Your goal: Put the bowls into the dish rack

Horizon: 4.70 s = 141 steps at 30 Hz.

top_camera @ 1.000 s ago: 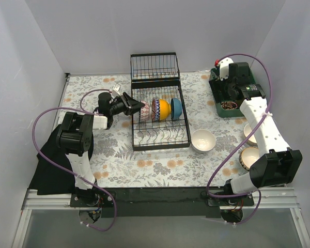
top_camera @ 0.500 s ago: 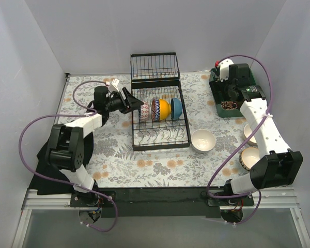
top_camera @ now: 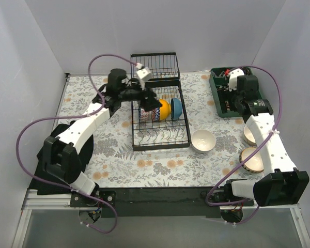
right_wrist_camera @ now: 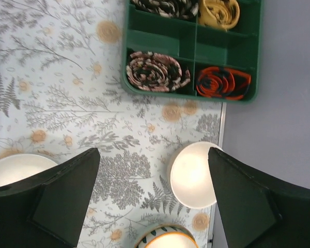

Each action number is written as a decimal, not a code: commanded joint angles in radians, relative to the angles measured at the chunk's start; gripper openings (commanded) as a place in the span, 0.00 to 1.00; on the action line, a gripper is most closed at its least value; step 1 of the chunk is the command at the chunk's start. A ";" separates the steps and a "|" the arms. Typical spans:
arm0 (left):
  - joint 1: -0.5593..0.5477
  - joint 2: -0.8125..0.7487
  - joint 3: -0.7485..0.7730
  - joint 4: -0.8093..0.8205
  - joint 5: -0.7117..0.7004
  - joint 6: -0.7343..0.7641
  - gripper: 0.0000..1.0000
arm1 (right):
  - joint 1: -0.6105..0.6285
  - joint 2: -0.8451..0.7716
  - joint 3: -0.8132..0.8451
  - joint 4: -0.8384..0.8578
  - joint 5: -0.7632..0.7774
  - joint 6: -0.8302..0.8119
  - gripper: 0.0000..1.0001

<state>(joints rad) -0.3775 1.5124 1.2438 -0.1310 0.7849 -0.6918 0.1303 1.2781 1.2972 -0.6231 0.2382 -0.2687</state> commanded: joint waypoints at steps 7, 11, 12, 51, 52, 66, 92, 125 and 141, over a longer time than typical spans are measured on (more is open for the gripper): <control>-0.403 0.333 0.460 -0.444 -0.197 0.773 0.65 | -0.155 -0.124 -0.047 0.008 0.145 0.045 0.95; -0.520 0.385 0.456 -0.437 -0.251 0.787 0.64 | -0.198 -0.206 -0.078 0.000 0.291 0.000 0.95; -0.532 0.399 0.457 -0.435 -0.251 0.785 0.64 | -0.208 -0.220 -0.105 -0.003 0.303 -0.001 0.95; -0.721 0.730 0.713 -0.487 -0.294 0.678 0.00 | -0.233 -0.224 -0.072 -0.107 0.156 0.075 0.94; -0.721 0.749 0.755 -0.469 -0.291 0.666 0.00 | -0.233 -0.220 -0.061 -0.110 0.156 0.074 0.94; -0.558 0.628 0.745 -0.118 -0.297 0.061 0.00 | -0.233 -0.177 0.086 -0.084 0.228 0.056 0.95; -0.267 0.218 0.111 0.527 -0.183 -1.160 0.00 | -0.233 -0.200 -0.058 -0.055 0.185 -0.052 0.92; -0.282 0.264 -0.053 0.612 -0.253 -1.672 0.00 | -0.233 -0.218 0.047 -0.167 0.124 -0.087 0.91; -0.290 0.305 -0.228 0.881 -0.302 -1.730 0.00 | -0.233 -0.201 0.027 -0.176 0.125 -0.104 0.90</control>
<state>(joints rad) -0.6666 1.8206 1.0191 0.6628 0.5007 -1.9953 -0.0998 1.0828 1.3277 -0.8124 0.3534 -0.3656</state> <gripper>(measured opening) 0.055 0.902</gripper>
